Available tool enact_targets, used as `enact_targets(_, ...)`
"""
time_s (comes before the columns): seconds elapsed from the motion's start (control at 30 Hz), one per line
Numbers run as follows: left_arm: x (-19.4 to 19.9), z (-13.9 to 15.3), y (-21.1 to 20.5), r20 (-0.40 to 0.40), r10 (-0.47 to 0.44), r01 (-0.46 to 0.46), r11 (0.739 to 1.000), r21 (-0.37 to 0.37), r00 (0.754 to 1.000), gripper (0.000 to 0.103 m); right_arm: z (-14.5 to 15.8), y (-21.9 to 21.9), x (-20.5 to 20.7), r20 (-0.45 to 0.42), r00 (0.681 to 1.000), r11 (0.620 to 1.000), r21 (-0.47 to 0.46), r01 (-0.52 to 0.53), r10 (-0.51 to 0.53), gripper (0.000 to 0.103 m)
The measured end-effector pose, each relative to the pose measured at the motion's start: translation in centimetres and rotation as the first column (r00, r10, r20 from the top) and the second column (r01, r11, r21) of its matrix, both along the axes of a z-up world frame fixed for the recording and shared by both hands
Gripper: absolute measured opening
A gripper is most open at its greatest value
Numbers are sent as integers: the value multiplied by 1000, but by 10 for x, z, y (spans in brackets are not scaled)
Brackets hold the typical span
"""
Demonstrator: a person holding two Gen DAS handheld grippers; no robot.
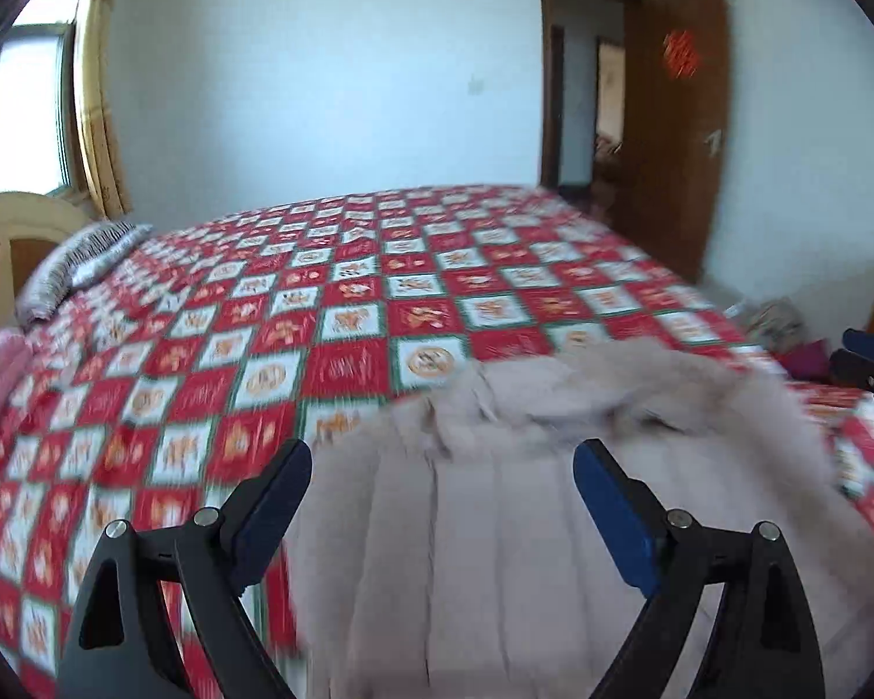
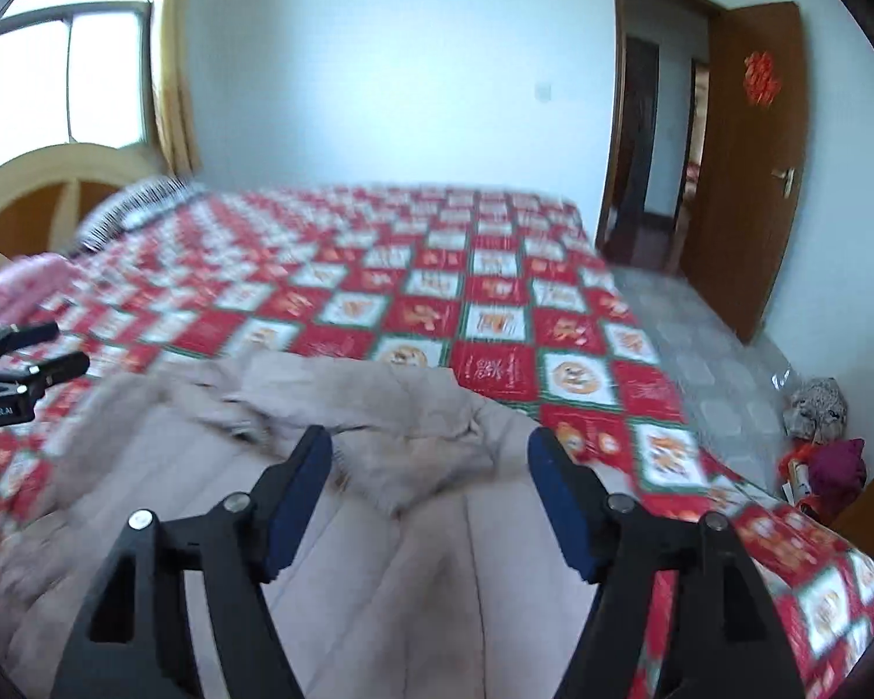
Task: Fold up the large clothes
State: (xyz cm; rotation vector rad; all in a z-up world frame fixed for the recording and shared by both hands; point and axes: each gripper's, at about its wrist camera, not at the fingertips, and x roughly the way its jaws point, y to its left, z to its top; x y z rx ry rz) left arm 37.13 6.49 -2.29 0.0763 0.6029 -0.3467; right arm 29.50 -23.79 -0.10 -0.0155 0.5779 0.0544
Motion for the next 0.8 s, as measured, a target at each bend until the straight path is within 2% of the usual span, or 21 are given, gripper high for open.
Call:
enact_targets(0.07,-50,2,29,-16,-14,13,998,-66,1000,92,16,-6,-57,18,1000,1000,22,8,-9,72)
enact_targets(0.13,-90,-4,49,-16,-1,0,996,-88,1000,92,24,-8,-102,24,1000,1000,25,15,-16,75)
enact_targets(0.3,-172,-34,70,-25,51,-52,999,-9,998,92,33,-16,-201,44,998,998,-34,54,-52,75)
enact_targets(0.4,-205,-49,77,-42,57,-57,998,1,998,92,37,-32,-245,40,995,995,-30,98,-97,75)
enact_targets(0.6,-249,-84,83,-115,56,-64,996,-66,992,92,37,-61,-316,-1,982,982,12,186,-186,75)
enact_targets(0.73,-268,-100,81,-148,28,-41,995,-88,989,92,27,-59,-350,-15,987,985,59,159,-159,75)
enact_targets(0.8,-274,-107,78,-160,21,-34,996,-80,987,92,17,-52,-354,-24,992,990,67,123,-121,75)
